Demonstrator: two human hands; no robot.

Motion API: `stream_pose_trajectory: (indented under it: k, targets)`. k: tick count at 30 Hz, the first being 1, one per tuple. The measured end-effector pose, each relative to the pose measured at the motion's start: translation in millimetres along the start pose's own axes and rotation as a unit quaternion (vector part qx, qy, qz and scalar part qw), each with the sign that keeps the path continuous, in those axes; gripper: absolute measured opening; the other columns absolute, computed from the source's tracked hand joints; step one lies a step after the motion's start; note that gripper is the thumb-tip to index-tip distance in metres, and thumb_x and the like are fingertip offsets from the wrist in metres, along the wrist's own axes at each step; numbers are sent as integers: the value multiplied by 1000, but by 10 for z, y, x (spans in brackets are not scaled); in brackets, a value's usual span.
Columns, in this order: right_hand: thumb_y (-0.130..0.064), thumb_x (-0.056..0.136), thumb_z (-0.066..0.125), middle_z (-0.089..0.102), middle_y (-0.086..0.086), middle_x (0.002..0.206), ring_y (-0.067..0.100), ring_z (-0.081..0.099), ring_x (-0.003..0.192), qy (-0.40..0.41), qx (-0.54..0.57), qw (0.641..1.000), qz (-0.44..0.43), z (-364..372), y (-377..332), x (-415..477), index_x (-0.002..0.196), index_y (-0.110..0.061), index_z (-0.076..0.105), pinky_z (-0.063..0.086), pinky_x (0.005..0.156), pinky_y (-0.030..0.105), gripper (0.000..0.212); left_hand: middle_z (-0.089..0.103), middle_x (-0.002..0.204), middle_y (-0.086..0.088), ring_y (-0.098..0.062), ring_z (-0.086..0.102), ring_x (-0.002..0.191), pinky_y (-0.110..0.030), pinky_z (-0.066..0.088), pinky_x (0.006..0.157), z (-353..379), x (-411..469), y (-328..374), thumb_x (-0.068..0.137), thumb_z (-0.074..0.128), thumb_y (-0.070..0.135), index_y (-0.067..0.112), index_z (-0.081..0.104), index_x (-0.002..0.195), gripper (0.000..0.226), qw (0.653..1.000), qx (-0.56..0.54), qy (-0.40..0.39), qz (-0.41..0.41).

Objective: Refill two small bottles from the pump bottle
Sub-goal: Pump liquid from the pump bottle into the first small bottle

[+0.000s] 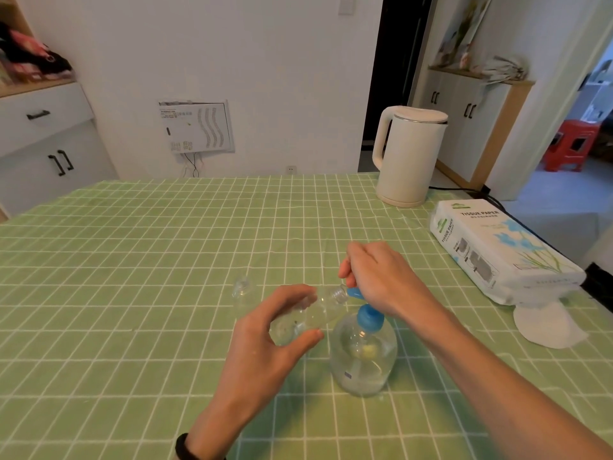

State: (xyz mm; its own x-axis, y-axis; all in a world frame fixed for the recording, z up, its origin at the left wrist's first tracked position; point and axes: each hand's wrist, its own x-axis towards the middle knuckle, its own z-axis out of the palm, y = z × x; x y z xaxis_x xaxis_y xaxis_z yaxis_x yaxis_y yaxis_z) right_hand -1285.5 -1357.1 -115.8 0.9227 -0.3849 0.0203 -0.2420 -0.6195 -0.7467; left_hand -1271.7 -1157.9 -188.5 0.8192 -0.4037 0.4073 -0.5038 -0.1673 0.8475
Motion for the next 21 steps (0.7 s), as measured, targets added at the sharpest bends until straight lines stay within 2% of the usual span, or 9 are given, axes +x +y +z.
stream_pose_trajectory:
  k: [3, 7, 13, 18, 21]
  targets:
    - [-33, 103, 38, 70, -7, 70, 15, 66, 75, -24, 20, 1000, -5, 7, 20, 43, 69, -23, 72, 52, 76, 36, 48, 76, 117, 24, -1, 71, 116, -11, 49, 102, 0, 4, 18, 78, 91, 11, 31, 70, 121, 52, 1000, 2, -1, -3]
    - [-37, 102, 38, 71, -7, 73, 11, 66, 75, -50, 55, 997, 1, 12, 42, 57, 77, -21, 74, 54, 80, 35, 48, 77, 115, 22, -2, 71, 115, -9, 48, 100, 2, -17, 45, 78, 91, 9, 30, 72, 119, 50, 1000, 1, 2, -2]
    - [-32, 104, 39, 69, -8, 69, 9, 63, 70, -64, 25, 997, 16, 71, 92, 39, 75, -21, 73, 47, 72, 30, 45, 76, 114, 26, 3, 70, 114, -6, 47, 98, -10, -72, 43, 77, 92, 9, 31, 73, 119, 51, 1000, 25, 4, -11]
    - [-32, 104, 39, 68, -11, 72, 15, 68, 80, -56, 11, 998, 11, 82, 87, 18, 73, -24, 72, 54, 83, 38, 46, 77, 115, 25, 1, 71, 113, -7, 48, 97, 1, -113, 44, 76, 92, 7, 30, 73, 119, 52, 1000, 22, 5, -19]
    - [-37, 102, 42, 71, -11, 67, 9, 68, 74, -49, 52, 997, 19, 40, 49, 23, 74, -22, 75, 51, 77, 31, 46, 77, 114, 25, 2, 71, 113, -8, 49, 98, -2, -113, 70, 76, 92, 7, 31, 73, 118, 52, 1000, 18, 7, -17]
